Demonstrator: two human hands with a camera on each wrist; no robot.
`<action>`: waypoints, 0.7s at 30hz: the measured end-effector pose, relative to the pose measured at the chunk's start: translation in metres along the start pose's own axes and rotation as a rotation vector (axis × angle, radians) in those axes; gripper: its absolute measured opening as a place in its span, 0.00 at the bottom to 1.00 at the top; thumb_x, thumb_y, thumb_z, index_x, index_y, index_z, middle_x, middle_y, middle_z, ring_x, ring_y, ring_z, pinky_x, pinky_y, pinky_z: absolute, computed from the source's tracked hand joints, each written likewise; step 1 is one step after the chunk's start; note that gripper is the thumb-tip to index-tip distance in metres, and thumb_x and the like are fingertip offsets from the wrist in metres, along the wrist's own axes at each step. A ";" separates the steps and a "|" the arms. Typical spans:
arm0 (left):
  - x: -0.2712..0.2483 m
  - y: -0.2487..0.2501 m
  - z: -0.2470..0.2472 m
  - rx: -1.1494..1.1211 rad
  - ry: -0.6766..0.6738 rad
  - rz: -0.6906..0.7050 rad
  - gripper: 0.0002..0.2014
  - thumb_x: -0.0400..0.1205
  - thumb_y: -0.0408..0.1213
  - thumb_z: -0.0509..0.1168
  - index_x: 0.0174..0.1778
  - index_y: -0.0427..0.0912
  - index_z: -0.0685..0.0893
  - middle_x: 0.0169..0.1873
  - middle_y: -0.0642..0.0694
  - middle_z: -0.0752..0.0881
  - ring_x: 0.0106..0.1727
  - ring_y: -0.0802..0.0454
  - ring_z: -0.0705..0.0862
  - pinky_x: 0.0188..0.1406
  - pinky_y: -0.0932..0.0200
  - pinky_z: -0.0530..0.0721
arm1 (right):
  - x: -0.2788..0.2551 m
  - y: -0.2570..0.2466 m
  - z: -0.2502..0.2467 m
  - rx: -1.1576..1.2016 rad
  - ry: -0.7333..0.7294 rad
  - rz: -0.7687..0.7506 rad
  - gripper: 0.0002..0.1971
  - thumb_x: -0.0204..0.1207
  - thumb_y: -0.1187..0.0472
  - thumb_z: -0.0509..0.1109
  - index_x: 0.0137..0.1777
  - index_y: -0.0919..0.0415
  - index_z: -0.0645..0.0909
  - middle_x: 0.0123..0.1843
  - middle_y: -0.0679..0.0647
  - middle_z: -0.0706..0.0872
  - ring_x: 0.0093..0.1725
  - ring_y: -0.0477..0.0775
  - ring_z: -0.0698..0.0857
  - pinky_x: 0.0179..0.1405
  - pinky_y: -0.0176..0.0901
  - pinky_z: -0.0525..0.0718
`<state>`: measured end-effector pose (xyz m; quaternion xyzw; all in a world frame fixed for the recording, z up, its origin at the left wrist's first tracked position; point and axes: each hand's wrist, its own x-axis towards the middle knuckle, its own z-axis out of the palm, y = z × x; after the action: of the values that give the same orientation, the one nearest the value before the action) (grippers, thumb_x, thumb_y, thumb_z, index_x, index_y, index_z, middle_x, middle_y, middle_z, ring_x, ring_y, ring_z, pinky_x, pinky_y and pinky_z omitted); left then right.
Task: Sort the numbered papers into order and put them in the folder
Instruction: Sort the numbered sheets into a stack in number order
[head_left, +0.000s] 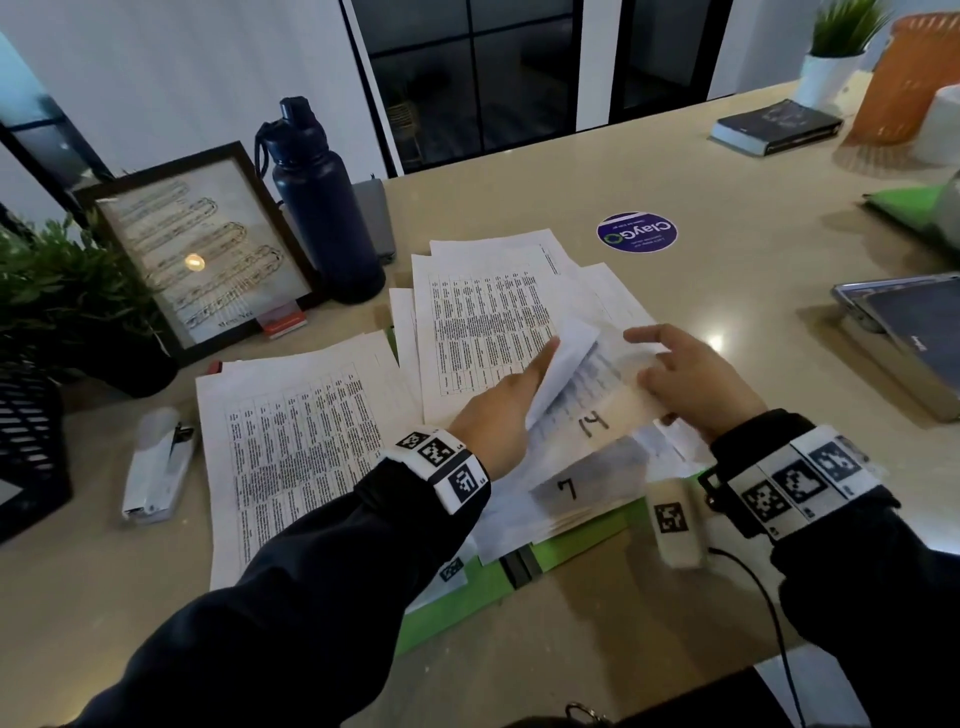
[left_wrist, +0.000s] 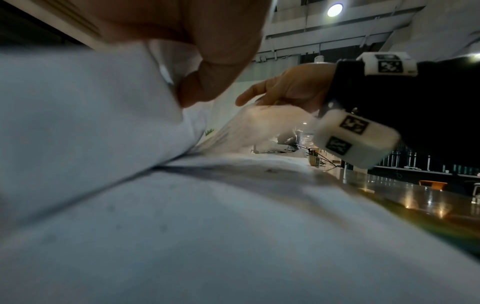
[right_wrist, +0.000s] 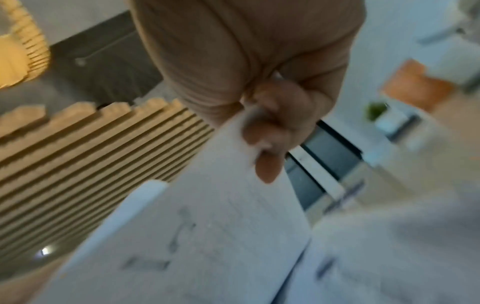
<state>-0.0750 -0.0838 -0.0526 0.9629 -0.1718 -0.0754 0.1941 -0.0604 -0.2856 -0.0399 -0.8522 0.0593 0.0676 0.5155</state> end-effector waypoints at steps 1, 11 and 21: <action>0.001 0.000 0.001 0.028 -0.014 -0.006 0.44 0.80 0.23 0.57 0.81 0.54 0.36 0.61 0.32 0.79 0.46 0.41 0.82 0.40 0.56 0.73 | 0.003 -0.002 -0.005 -0.160 0.077 -0.090 0.21 0.76 0.72 0.58 0.64 0.53 0.78 0.48 0.54 0.85 0.39 0.55 0.82 0.29 0.36 0.78; -0.002 -0.006 0.004 -0.019 -0.364 0.133 0.26 0.81 0.57 0.60 0.75 0.56 0.71 0.83 0.49 0.54 0.79 0.50 0.64 0.75 0.56 0.64 | 0.017 -0.012 -0.076 -0.469 0.588 -0.239 0.21 0.73 0.75 0.55 0.54 0.58 0.85 0.53 0.66 0.87 0.49 0.69 0.83 0.41 0.44 0.74; -0.019 -0.013 -0.044 -0.967 0.083 -0.075 0.23 0.78 0.67 0.50 0.59 0.56 0.75 0.69 0.47 0.78 0.60 0.50 0.83 0.54 0.47 0.85 | -0.017 -0.098 -0.031 0.525 0.278 -0.722 0.24 0.70 0.77 0.53 0.47 0.52 0.85 0.42 0.48 0.87 0.36 0.49 0.85 0.27 0.37 0.83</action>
<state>-0.0799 -0.0505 -0.0158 0.7700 -0.0745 -0.1152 0.6231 -0.0587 -0.2672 0.0626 -0.6600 -0.1571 -0.2483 0.6914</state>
